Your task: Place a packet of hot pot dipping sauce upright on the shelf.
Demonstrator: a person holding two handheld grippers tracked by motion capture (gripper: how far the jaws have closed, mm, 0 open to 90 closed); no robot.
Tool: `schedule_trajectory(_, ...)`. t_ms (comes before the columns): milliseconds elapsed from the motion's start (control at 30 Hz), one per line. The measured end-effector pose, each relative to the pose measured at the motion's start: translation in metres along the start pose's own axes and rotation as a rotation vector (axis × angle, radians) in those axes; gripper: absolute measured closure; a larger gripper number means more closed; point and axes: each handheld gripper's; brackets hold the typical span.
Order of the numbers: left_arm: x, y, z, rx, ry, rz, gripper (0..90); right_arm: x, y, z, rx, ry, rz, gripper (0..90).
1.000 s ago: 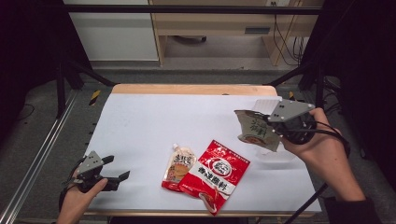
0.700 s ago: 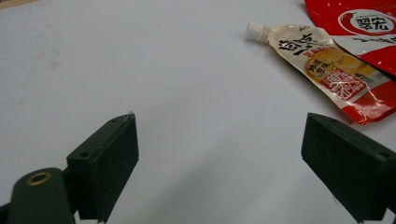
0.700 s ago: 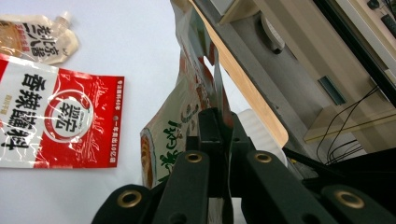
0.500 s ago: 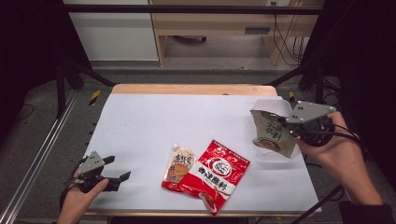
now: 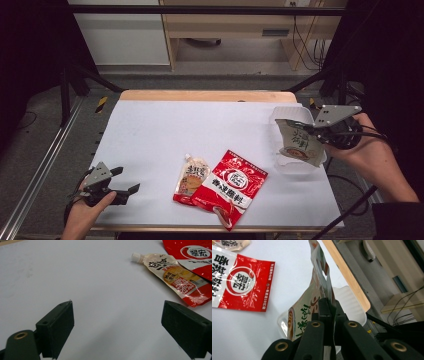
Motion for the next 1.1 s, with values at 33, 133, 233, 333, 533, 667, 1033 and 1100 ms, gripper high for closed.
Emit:
schedule_trajectory(33, 0.000, 0.000, 0.000, 0.000, 0.000, 0.000, 10.9, 0.000, 0.000, 0.000, 0.000, 0.000, 0.000, 90.0)
schedule_trajectory(133, 0.000, 0.000, 0.000, 0.001, -0.001, 0.001, 10.9, 0.003, -0.003, -0.005, -0.007, 0.019, 0.009, 90.0)
schedule_trajectory(233, 0.000, 0.000, -0.001, 0.000, -0.002, 0.000, 10.9, 0.007, -0.005, -0.008, -0.007, 0.040, 0.009, 90.0)
schedule_trajectory(333, 0.000, 0.001, -0.002, -0.001, -0.005, -0.003, 10.9, 0.010, -0.006, -0.010, -0.001, 0.064, 0.008, 90.0)
schedule_trajectory(533, -0.001, 0.001, -0.003, -0.001, -0.004, -0.001, 10.9, 0.012, -0.006, -0.011, 0.000, 0.098, 0.013, 90.0)
schedule_trajectory(667, -0.001, 0.001, -0.002, 0.000, -0.005, -0.001, 10.9, 0.010, -0.006, -0.008, -0.004, 0.115, 0.022, 90.0)
schedule_trajectory(1033, 0.000, 0.002, -0.002, -0.003, -0.006, -0.007, 10.9, 0.008, -0.008, -0.012, -0.036, 0.165, 0.034, 90.0)
schedule_trajectory(1100, 0.000, 0.002, -0.002, -0.003, -0.005, -0.007, 10.9, 0.008, -0.007, -0.017, -0.045, 0.164, 0.034, 90.0)
Point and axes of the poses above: each handheld gripper's, and its own axes: z roughly backward along the jaws, y roughly out of its top, x roughly to its right, and after that the axes turned 14 degrees about -z, right-handed
